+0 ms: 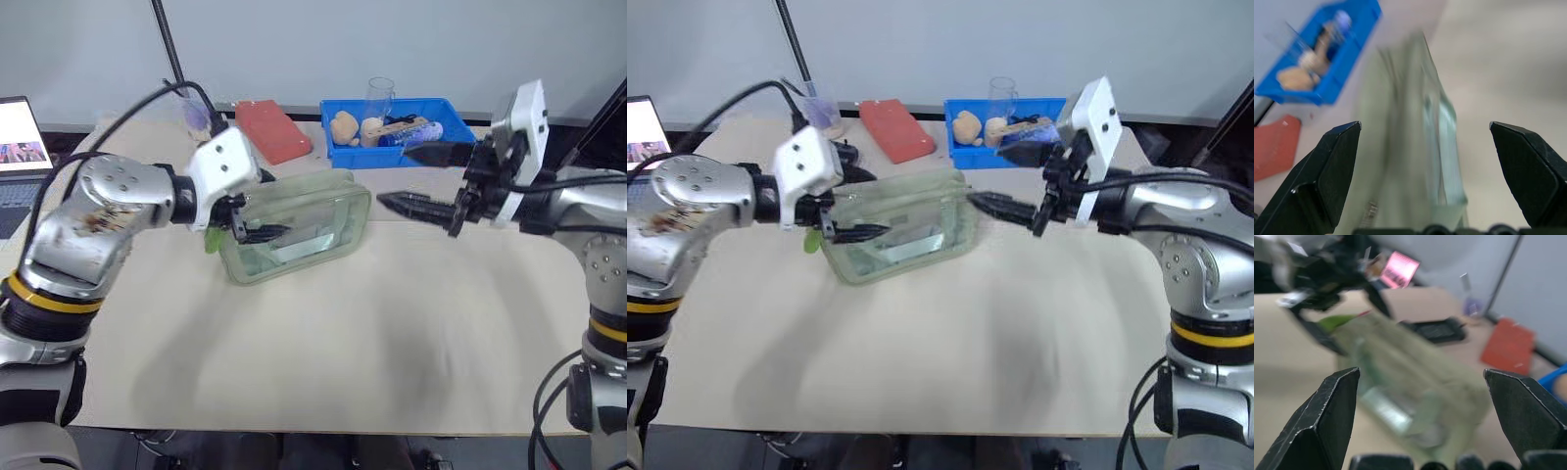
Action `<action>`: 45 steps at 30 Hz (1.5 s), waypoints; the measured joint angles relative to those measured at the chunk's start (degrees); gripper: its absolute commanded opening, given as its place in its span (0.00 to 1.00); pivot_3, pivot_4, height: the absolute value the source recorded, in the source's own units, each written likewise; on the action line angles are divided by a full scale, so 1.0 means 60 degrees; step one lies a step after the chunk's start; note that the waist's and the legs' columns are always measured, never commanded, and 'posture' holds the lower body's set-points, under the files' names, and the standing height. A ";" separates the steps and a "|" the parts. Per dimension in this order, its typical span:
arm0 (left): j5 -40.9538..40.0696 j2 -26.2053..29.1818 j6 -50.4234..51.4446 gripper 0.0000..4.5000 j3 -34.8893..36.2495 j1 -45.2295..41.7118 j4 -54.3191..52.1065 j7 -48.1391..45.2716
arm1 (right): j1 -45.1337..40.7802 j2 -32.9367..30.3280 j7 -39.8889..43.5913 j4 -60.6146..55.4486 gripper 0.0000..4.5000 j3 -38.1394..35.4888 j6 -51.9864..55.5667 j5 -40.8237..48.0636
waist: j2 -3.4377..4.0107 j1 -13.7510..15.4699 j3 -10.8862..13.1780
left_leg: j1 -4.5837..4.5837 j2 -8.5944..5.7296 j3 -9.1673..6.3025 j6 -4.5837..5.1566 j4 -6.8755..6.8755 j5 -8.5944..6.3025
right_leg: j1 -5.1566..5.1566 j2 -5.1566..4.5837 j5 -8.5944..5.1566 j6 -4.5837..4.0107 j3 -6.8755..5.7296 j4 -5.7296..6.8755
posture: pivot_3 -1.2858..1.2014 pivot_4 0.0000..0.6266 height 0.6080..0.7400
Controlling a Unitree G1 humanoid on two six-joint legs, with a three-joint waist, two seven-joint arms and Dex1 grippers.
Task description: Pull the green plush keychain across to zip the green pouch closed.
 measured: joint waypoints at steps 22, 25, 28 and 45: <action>0.2210 -0.0624 -0.4827 0.00 -0.0144 -0.0144 0.2824 -0.1793 | -0.0077 -0.0352 -0.0989 -0.0473 1.00 -0.0202 0.0515 0.0964 | 0.0000 0.0032 0.0000 | -0.0012 -0.0001 -0.0002 0.0001 0.0018 0.0000 | -0.0001 -0.0006 0.0006 -0.0003 -0.0003 0.0003 | 0.52 0.24 1.00; 0.2093 -0.0519 -0.5817 0.00 0.0084 -0.0207 0.3417 -0.2554 | -0.0147 -0.0346 -0.0868 -0.0283 1.00 -0.0001 0.0486 0.0941 | 0.0000 0.0018 0.0000 | -0.0014 -0.0001 -0.0001 0.0001 0.0018 0.0000 | -0.0003 -0.0006 0.0006 -0.0004 -0.0004 0.0001 | 0.52 0.24 1.00; 0.1935 -0.0509 -0.6951 0.00 0.0219 -0.0235 0.4001 -0.3247 | -0.0146 -0.0314 -0.0648 -0.0068 1.00 0.0300 0.0310 0.0851 | 0.0000 0.0021 0.0000 | -0.0019 -0.0001 -0.0001 0.0001 0.0019 0.0000 | -0.0006 -0.0006 0.0007 -0.0005 -0.0004 0.0002 | 0.52 0.24 1.00; 0.2203 -0.1654 -1.0512 0.00 0.0228 -0.1393 0.7009 -0.3730 | 0.0034 -0.0117 -0.0147 0.0309 1.00 0.0769 -0.0150 0.0481 | 0.0000 0.0033 0.0000 | -0.0057 -0.0001 -0.0007 0.0011 0.0075 -0.0006 | -0.0008 -0.0006 0.0022 0.0005 -0.0015 0.0010 | 0.52 0.24 1.00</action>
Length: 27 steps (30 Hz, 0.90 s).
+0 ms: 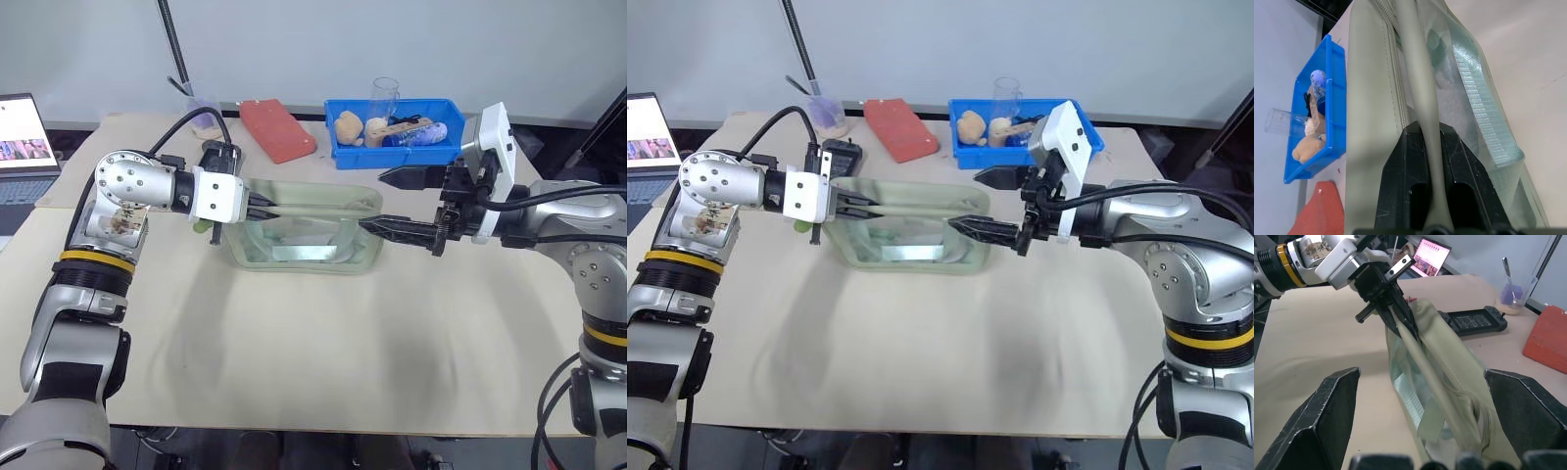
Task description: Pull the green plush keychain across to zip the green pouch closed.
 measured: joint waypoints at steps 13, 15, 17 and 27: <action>-0.0399 -0.0093 0.0195 0.00 0.0010 0.0002 0.0022 -0.0700 | 0.0185 -0.0079 0.0177 0.0042 1.00 0.0001 -0.0020 -0.0246 | 0.0000 -0.0002 0.0000 | 0.0000 -0.0001 -0.0001 0.0000 0.0001 0.0000 | 0.0000 0.0000 0.0000 0.0001 0.0000 0.0003 | 0.52 0.24 1.00; -0.0403 -0.0093 0.0221 0.00 0.0018 0.0002 0.0011 -0.0722 | 0.0184 -0.0079 0.0188 0.0113 1.00 0.0015 -0.0048 -0.0314 | 0.0000 -0.0002 0.0000 | 0.0000 -0.0001 -0.0001 0.0000 0.0001 0.0000 | 0.0000 0.0000 -0.0001 0.0001 0.0000 0.0002 | 0.52 0.24 1.00; -0.0401 -0.0093 0.0222 0.09 0.0018 0.0002 0.0012 -0.0726 | 0.0176 -0.0079 0.0200 0.0156 1.00 0.0046 -0.0081 -0.0382 | 0.0000 -0.0003 0.0000 | 0.0000 -0.0001 -0.0001 0.0000 0.0002 0.0000 | 0.0000 0.0000 0.0000 0.0001 0.0000 0.0003 | 0.52 0.24 1.00; -0.0481 -0.0097 0.0465 0.99 0.0152 0.0002 -0.0064 -0.0816 | -0.0032 -0.0086 0.0409 0.0423 1.00 0.0179 -0.0360 -0.0843 | 0.0000 -0.0004 0.0000 | 0.0001 0.0000 -0.0001 0.0000 0.0003 0.0000 | -0.0001 0.0001 -0.0001 0.0001 0.0000 0.0006 | 0.52 0.24 1.00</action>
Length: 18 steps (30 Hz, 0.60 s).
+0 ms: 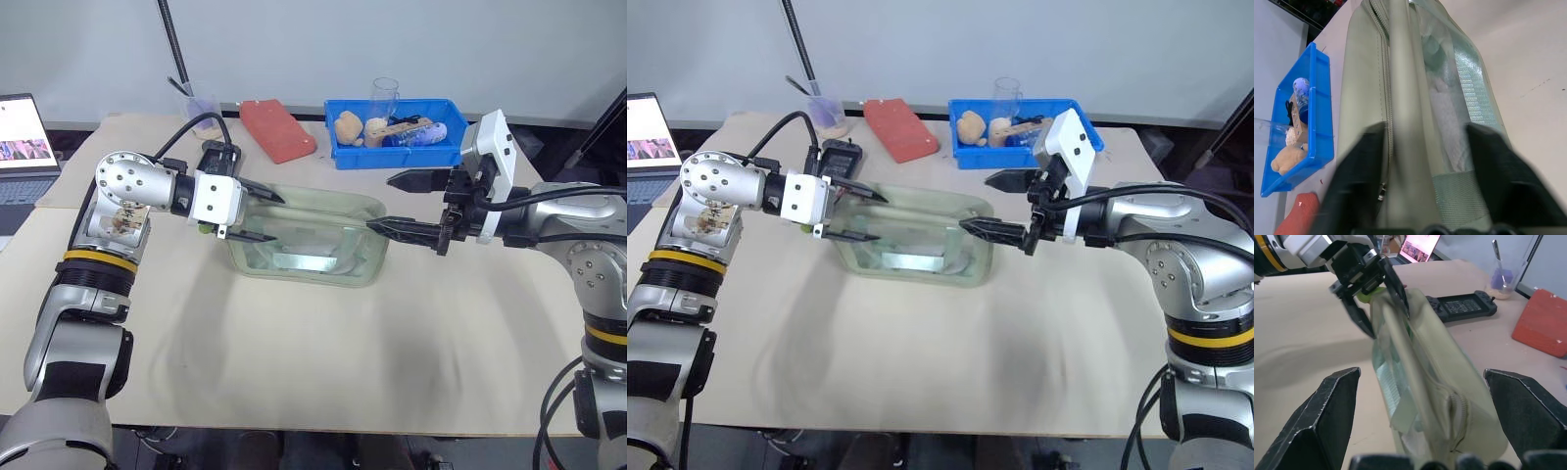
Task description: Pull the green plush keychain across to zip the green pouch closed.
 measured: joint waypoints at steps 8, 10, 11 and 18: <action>-0.2283 0.0487 0.5450 0.99 0.1162 0.0587 -0.3840 0.0748 | 0.0201 -0.0380 0.0800 0.0299 1.00 0.0794 -0.1440 -0.1348 | 0.0001 -0.0036 0.0001 | 0.0002 0.0001 -0.0002 0.0000 0.0002 0.0000 | 0.0001 -0.0001 -0.0012 0.0020 0.0002 0.0001 | 0.52 0.24 1.00; -0.3034 0.0693 0.6957 0.99 0.1281 0.0812 -0.4907 0.0940 | 0.0190 -0.0401 0.0868 0.0381 1.00 0.0956 -0.1712 -0.1623 | 0.0001 -0.0038 0.0001 | 0.0005 0.0007 -0.0005 0.0000 0.0002 0.0000 | 0.0001 0.0007 -0.0023 0.0038 0.0001 0.0005 | 0.52 0.24 1.00; -0.3599 0.0845 0.7866 0.99 0.1376 0.1005 -0.5578 0.1048 | 0.0209 -0.0393 0.0931 0.0482 1.00 0.1055 -0.1924 -0.1804 | 0.0001 -0.0045 0.0001 | 0.0007 0.0008 -0.0006 0.0000 0.0002 0.0000 | 0.0002 0.0006 -0.0032 0.0050 0.0001 0.0007 | 0.52 0.24 1.00; -0.5701 0.1373 1.1008 1.00 0.1847 0.1637 -0.8319 0.1791 | 0.0194 0.0052 0.1230 0.1445 0.66 0.1683 -0.3012 -0.2753 | 0.0002 -0.0042 0.0002 | 0.0023 0.0008 -0.0006 -0.0001 0.0004 0.0000 | 0.0009 0.0012 -0.0035 0.0054 0.0002 0.0013 | 0.52 0.24 1.00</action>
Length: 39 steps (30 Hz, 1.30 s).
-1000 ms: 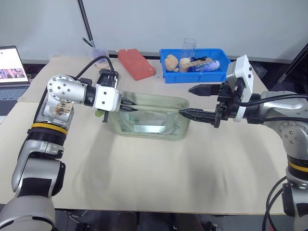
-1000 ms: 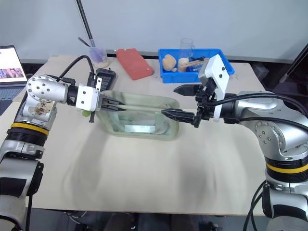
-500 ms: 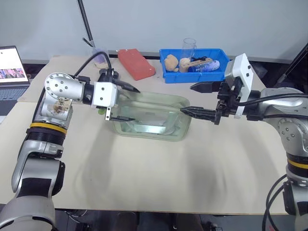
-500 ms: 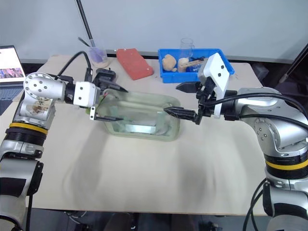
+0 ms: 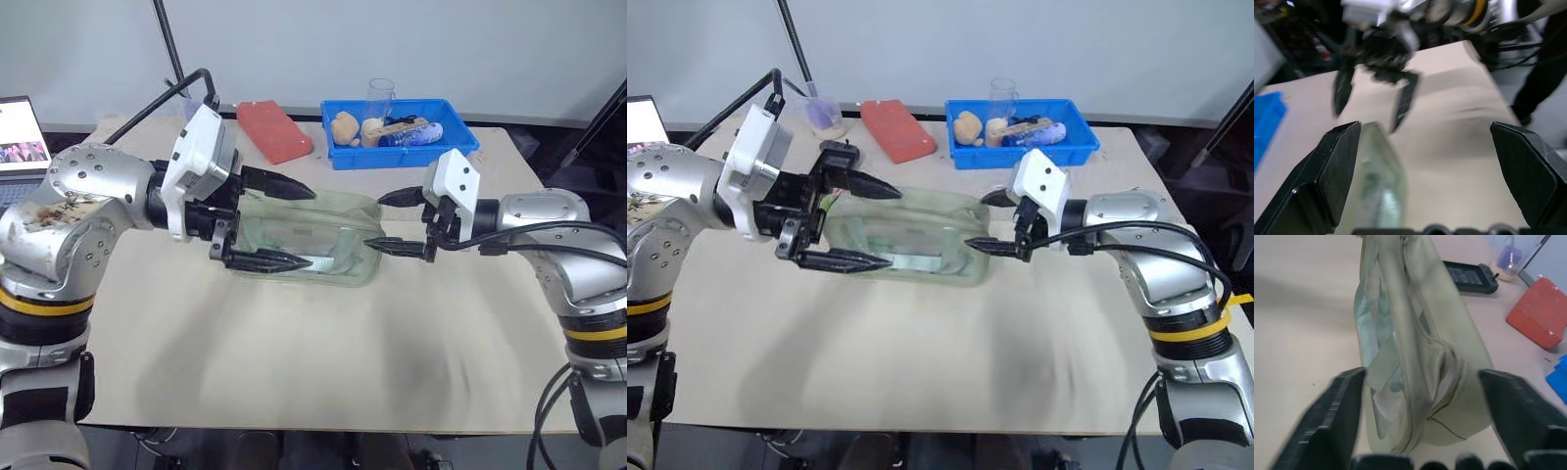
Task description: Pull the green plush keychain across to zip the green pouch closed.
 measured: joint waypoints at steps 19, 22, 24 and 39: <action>0.0375 -0.0192 0.0337 1.00 0.2527 0.0993 0.2118 0.3447 | -0.0001 0.0299 0.0630 0.0780 0.00 0.0242 -0.1510 -0.1090 | 0.0000 0.0024 0.0000 | 0.0004 -0.0001 0.0001 0.0000 0.0005 0.0000 | 0.0003 -0.0003 0.0006 -0.0008 -0.0001 -0.0001 | 0.52 0.24 1.00; 0.0626 -0.0377 0.0382 1.00 0.3123 0.1602 0.2727 0.4390 | -0.0002 0.0325 0.0634 0.0744 0.00 0.0237 -0.1509 -0.1091 | 0.0000 0.0015 0.0000 | 0.0008 -0.0001 0.0003 0.0000 0.0005 0.0000 | 0.0004 -0.0006 0.0024 -0.0038 0.0000 -0.0001 | 0.52 0.24 1.00; 0.0706 -0.0539 0.0552 1.00 0.3316 0.2107 0.3098 0.4820 | -0.0002 0.0334 0.0638 0.0736 0.00 0.0225 -0.1509 -0.1093 | 0.0000 0.0019 0.0000 | 0.0007 0.0000 0.0003 -0.0001 0.0005 0.0000 | 0.0003 -0.0005 0.0033 -0.0052 -0.0001 0.0002 | 0.52 0.24 1.00; 0.0514 -0.1784 0.1099 0.72 0.3572 0.3691 0.2938 0.5806 | -0.0019 0.0482 0.0647 0.0763 0.00 0.0187 -0.1508 -0.1106 | -0.0001 0.0051 -0.0001 | 0.0004 -0.0009 0.0001 -0.0002 0.0005 0.0000 | 0.0006 -0.0017 0.0045 -0.0071 -0.0003 -0.0004 | 0.52 0.24 1.00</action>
